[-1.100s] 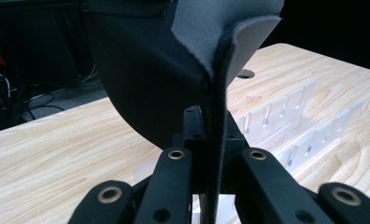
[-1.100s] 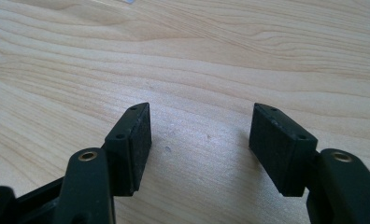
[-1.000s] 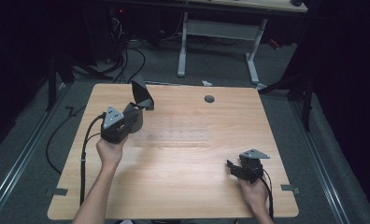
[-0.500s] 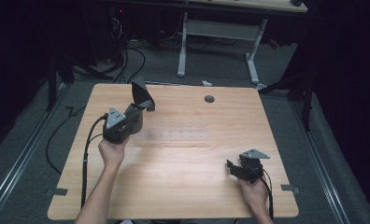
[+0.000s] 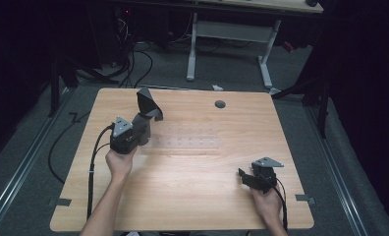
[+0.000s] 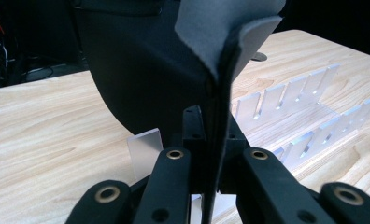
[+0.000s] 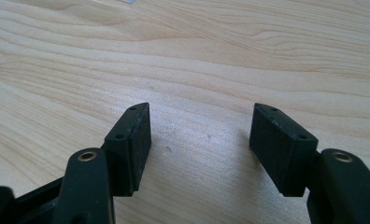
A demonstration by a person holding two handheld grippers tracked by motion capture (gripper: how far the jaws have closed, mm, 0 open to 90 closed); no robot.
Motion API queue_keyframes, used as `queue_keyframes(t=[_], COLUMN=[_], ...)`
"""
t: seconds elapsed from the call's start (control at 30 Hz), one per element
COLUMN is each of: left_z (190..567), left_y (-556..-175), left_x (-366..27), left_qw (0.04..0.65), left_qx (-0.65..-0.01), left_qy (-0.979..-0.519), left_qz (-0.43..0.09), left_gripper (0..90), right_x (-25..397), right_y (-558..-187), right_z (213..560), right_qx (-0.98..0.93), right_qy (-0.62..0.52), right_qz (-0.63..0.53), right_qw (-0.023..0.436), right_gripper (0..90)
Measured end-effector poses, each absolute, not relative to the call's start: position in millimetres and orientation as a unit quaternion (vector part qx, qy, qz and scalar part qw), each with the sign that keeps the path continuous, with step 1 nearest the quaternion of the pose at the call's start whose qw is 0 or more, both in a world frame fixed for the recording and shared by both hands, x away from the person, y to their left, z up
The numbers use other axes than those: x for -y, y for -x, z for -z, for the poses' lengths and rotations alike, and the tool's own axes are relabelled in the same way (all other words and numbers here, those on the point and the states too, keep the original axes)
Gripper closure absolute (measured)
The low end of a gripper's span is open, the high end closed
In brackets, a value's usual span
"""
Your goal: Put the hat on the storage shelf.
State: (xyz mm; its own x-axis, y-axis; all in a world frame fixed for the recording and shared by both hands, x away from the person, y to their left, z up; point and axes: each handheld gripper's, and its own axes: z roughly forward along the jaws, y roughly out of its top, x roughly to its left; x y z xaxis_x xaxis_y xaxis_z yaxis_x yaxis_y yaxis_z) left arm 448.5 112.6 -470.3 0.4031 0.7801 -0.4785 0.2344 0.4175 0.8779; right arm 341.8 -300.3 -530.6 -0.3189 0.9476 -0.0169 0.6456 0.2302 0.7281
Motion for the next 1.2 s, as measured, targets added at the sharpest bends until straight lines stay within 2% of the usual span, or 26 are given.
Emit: queue_keyframes(t=[0.33, 0.7, 0.83, 0.87, 0.93, 1.07, 1.2], left_z=[474, 482, 483, 483, 482, 481, 482], left_y=[-442, -440, -438, -437, -436, -430, -422], left_x=[-111, -121, -124, -125, -125, -129, -137], left_qw=[0.655, 0.637, 0.629, 0.627, 0.625, 0.618, 0.619], left_qx=[-0.513, -0.541, -0.548, -0.549, -0.55, -0.556, -0.566], left_qy=[-0.513, -0.518, -0.522, -0.524, -0.526, -0.532, -0.522], left_qz=[-0.209, -0.182, -0.175, -0.176, -0.172, -0.164, -0.155], left_gripper=[84.8, 80.3, 73.2, 67.8, 65.6, 50.3, 45.0], right_x=[300, 300, 300, 300, 300, 300, 300], right_y=[-342, -342, -342, -342, -342, -342, -342], right_z=[531, 531, 531, 531, 531, 531, 531], right_qx=[-0.748, -0.747, -0.748, -0.748, -0.748, -0.748, -0.747], right_qy=[-0.532, -0.533, -0.533, -0.533, -0.533, -0.533, -0.533], right_qz=[-0.318, -0.318, -0.318, -0.318, -0.318, -0.318, -0.318], right_qw=[0.238, 0.238, 0.238, 0.237, 0.238, 0.238, 0.237], right_gripper=[38.8, 38.7, 38.7, 38.7, 38.7, 38.7, 38.7])
